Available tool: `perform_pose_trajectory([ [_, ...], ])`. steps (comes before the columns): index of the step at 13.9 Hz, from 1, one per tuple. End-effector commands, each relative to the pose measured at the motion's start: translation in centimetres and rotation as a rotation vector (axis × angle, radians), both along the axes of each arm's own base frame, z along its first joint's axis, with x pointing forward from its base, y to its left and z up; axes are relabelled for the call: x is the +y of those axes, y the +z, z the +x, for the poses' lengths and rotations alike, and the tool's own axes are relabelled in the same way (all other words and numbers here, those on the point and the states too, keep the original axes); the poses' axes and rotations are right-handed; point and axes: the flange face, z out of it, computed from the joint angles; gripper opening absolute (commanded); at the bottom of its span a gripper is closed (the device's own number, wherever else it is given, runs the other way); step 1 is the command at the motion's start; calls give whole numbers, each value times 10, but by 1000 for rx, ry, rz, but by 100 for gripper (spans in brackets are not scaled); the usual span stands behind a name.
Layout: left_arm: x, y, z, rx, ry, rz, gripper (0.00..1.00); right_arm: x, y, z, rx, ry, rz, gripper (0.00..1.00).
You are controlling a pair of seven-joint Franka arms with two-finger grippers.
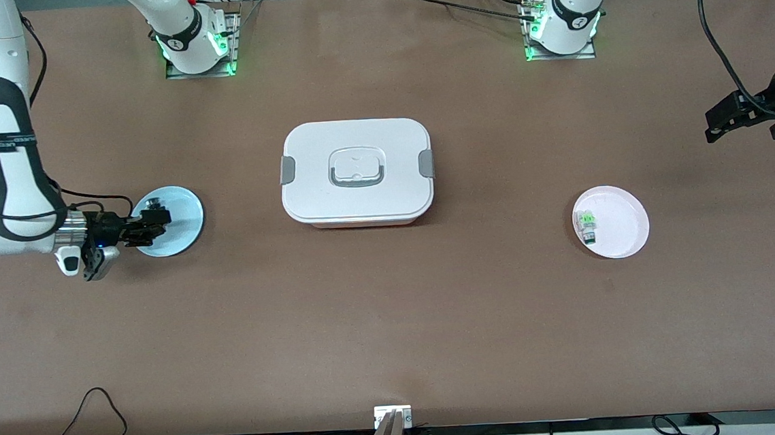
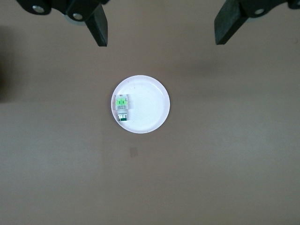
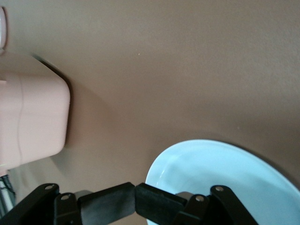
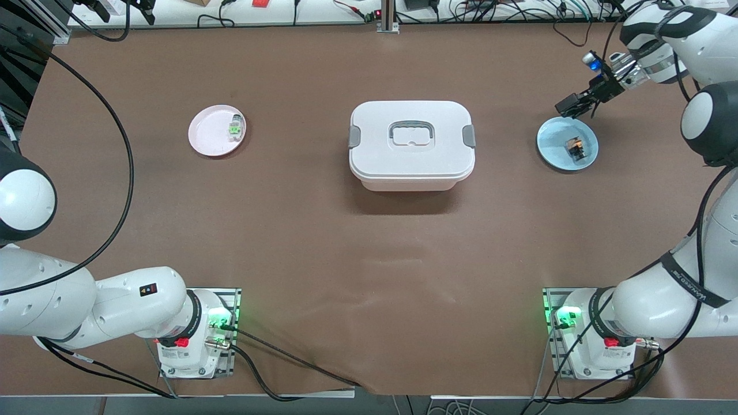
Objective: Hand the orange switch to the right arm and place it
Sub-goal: 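Lower the switch onto the light-blue plate with the right gripper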
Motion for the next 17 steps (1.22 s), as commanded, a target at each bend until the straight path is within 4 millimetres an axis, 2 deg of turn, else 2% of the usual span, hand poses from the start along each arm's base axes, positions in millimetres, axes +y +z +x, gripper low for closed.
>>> perform_pose_trajectory([
  [1,-2,8,0,2,12,12,100,11,-2,7,-63,82,-60,0],
  [3,0,6,0,5,15,12,100,15,0,11,-77,116,-101,0],
  [6,0,11,1,-6,15,12,100,14,20,26,-95,149,-185,0],
  [9,-1,17,1,-20,17,-4,100,26,50,45,-81,150,-299,28],
  [13,-2,19,1,-23,14,-2,100,63,100,55,-17,-3,-476,59],
  [14,-3,21,1,-26,12,-2,100,69,114,55,-17,-40,-494,74],
  [15,-4,24,1,-26,16,-1,100,70,127,54,-22,-65,-512,79],
  [16,-4,24,1,-26,16,-1,100,72,142,54,-33,-87,-530,99],
  [17,-4,24,1,-27,17,-1,100,73,155,53,-39,-118,-552,100],
])
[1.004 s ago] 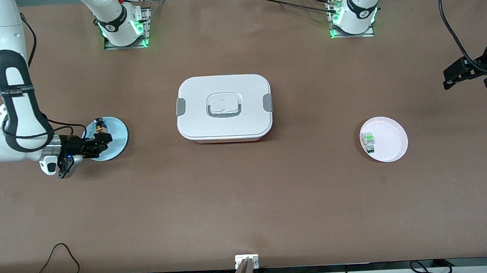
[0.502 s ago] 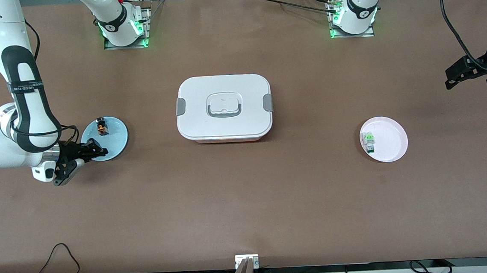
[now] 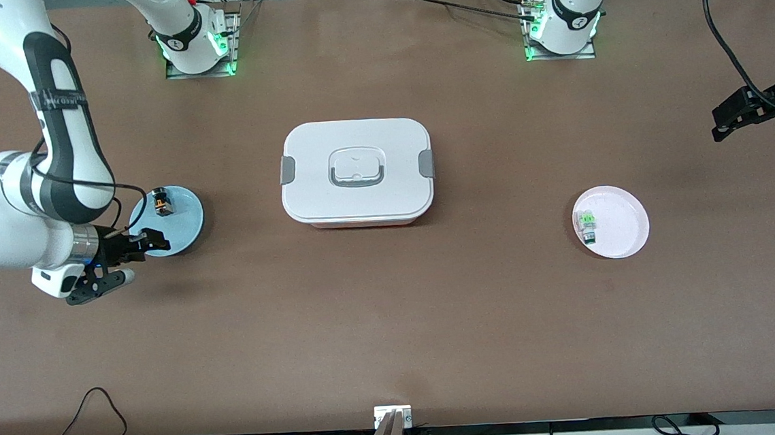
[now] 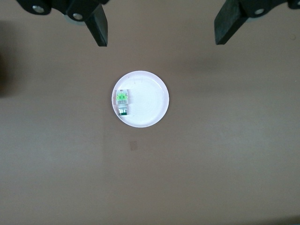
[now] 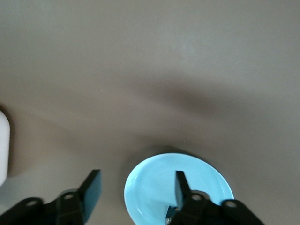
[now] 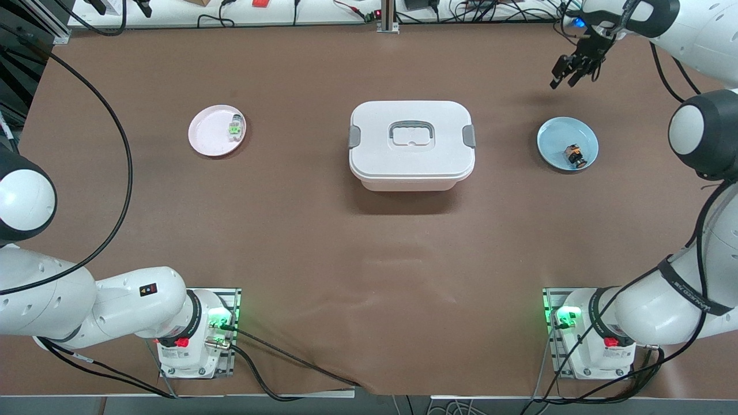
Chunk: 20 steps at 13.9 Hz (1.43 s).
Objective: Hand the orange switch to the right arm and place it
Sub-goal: 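Open the right gripper and raise it away from the plate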
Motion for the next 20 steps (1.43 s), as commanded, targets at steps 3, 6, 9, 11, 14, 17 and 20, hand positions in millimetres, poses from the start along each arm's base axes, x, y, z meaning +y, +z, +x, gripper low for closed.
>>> perform_pose_trajectory([
  [3,-1,9,0,4,15,-8,100,7,79,-14,-56,-111,-91,100],
  [6,-2,8,0,5,19,-37,100,1,131,-30,-80,-158,-120,100],
  [9,-3,8,1,4,8,-37,100,8,172,-49,-83,-199,-122,100],
  [11,-2,7,2,3,10,-38,100,14,197,-62,-90,-224,-148,100],
  [14,2,6,3,2,16,-39,100,25,235,-85,-112,-206,-141,100],
  [17,5,5,6,-2,20,-40,100,24,268,-108,-126,-208,-136,100],
  [20,12,11,18,-24,25,-50,100,20,287,-127,-122,-214,-142,100],
])
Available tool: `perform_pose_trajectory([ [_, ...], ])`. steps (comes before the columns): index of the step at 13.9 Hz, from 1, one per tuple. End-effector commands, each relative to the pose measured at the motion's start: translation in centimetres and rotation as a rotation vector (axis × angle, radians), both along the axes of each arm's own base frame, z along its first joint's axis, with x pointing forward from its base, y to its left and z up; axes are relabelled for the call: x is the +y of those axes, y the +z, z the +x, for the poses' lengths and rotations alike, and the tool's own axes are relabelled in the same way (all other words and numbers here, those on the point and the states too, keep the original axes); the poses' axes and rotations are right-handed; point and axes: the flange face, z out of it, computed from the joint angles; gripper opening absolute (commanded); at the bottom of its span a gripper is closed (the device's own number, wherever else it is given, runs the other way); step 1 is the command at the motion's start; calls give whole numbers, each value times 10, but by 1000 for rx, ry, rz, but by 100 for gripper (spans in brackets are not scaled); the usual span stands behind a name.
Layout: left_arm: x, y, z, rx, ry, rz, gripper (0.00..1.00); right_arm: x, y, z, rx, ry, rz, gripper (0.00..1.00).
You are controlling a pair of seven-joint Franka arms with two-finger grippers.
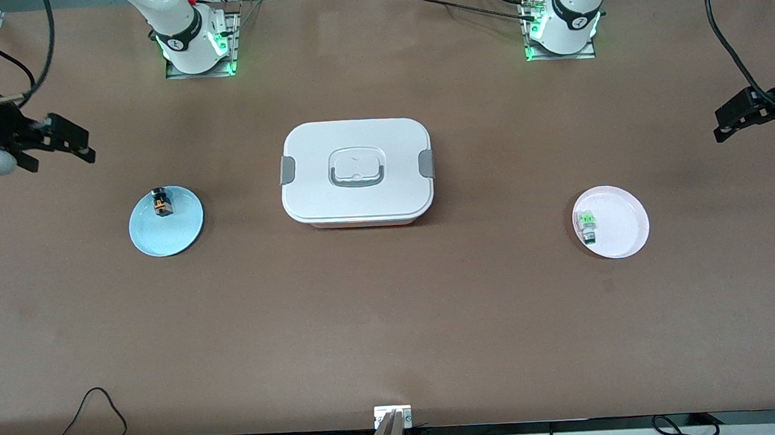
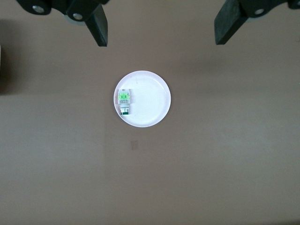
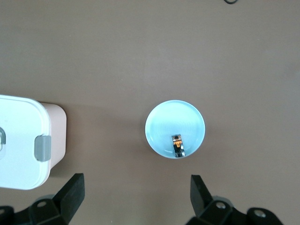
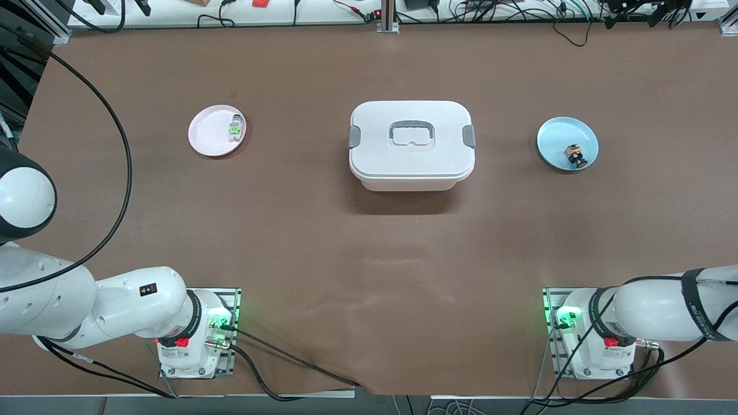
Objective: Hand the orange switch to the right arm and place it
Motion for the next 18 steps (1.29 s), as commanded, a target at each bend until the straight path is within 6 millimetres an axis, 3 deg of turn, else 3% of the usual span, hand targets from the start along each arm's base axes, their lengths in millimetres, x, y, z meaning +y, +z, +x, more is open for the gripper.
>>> perform_pose_trajectory([
  [1,7,9,16,-24,6,-36,100,-3,14,-20,12,-14,-23,100],
  [7,8,6,22,-41,6,-37,100,-14,26,-24,38,-27,-36,100],
  [18,3,9,20,-41,-2,-37,100,-11,36,-27,50,-46,-54,100],
])
